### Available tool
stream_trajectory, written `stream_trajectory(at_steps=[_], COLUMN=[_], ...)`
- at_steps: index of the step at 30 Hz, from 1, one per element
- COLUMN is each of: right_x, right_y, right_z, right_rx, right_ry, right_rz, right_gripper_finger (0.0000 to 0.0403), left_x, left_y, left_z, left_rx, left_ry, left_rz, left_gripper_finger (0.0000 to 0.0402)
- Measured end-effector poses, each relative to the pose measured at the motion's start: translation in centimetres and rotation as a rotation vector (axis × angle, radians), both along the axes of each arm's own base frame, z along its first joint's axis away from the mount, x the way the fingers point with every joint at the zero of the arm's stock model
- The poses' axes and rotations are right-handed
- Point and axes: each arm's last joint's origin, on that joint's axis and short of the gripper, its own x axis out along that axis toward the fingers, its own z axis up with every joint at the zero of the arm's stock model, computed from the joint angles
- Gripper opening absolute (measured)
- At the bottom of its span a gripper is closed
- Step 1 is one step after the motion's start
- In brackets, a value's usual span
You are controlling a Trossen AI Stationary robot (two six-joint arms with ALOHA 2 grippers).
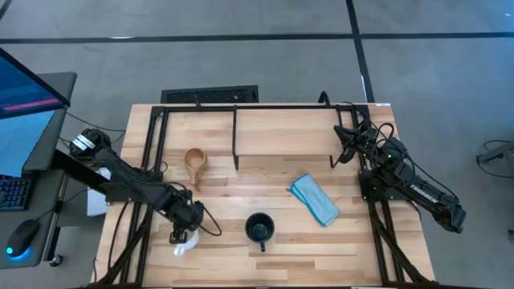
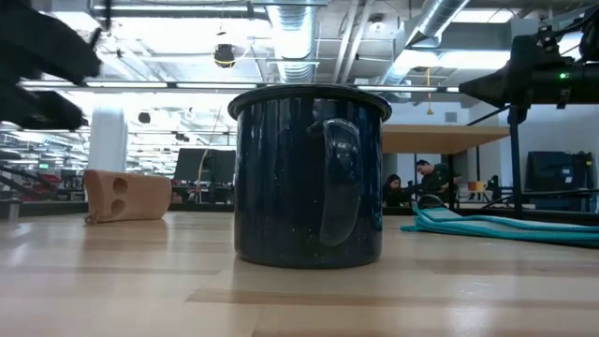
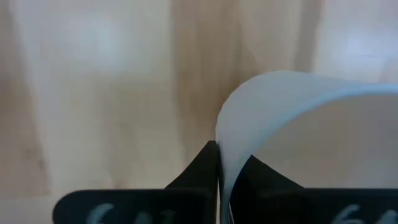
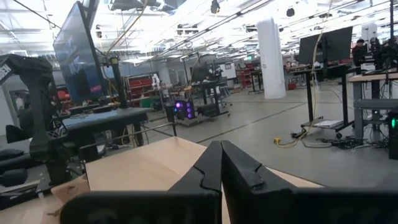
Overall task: Stack small to large cups/mugs on shelf
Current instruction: Put the white mug on the shelf
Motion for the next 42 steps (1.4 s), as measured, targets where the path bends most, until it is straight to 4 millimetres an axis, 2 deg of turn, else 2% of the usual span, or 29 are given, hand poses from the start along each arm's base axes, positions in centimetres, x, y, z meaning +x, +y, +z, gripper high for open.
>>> stream_trajectory(at_steps=[5,10,13,16,21,26,33,37,39,42], right_x=[0.0,0.0,0.0,0.0,0.0,0.1,0.1,0.1,0.1,0.1], right_y=[0.0,0.0,0.0,0.0,0.0,0.0,-0.1,-0.1,-0.1,-0.1], right_z=[0.0,0.0,0.0,0.0,0.0,-0.4,-0.6,-0.6,-0.6,-0.6], right_rx=[0.000,0.000,0.000,0.000,0.002,0.027,0.050,0.049,0.056,0.059], right_ry=[-0.001,0.000,0.000,0.000,0.003,0.034,0.049,0.047,0.038,0.033], right_rz=[0.000,0.000,0.000,0.000,0.000,0.001,0.001,0.001,0.003,0.005], right_gripper_finger=[0.0026,0.0026,0.0026,0.0026,0.0026,0.0026,0.0026,0.0026,0.0026,0.0026], left_x=[1.5,3.9,5.2,6.6,8.6,9.2,8.9,9.0,9.4,10.7], left_y=[2.3,5.1,6.3,7.5,9.3,11.6,15.5,17.9,19.2,21.0], left_z=[0.1,0.4,1.7,3.8,8.8,13.5,19.2,21.7,22.3,23.4], left_rx=[0.051,0.075,0.077,0.126,0.242,0.373,0.440,0.460,0.469,0.472], left_ry=[-0.057,-0.201,-0.267,-0.357,-0.515,-0.584,-0.662,-0.665,-0.617,-0.587], left_rz=[0.078,0.183,0.165,0.131,0.091,0.153,0.274,0.354,0.381,0.369], left_gripper_finger=[0.0002,0.0002,0.0001,0.0001,0.0001,0.0000,0.0000,0.0000,0.0000,0.0000])
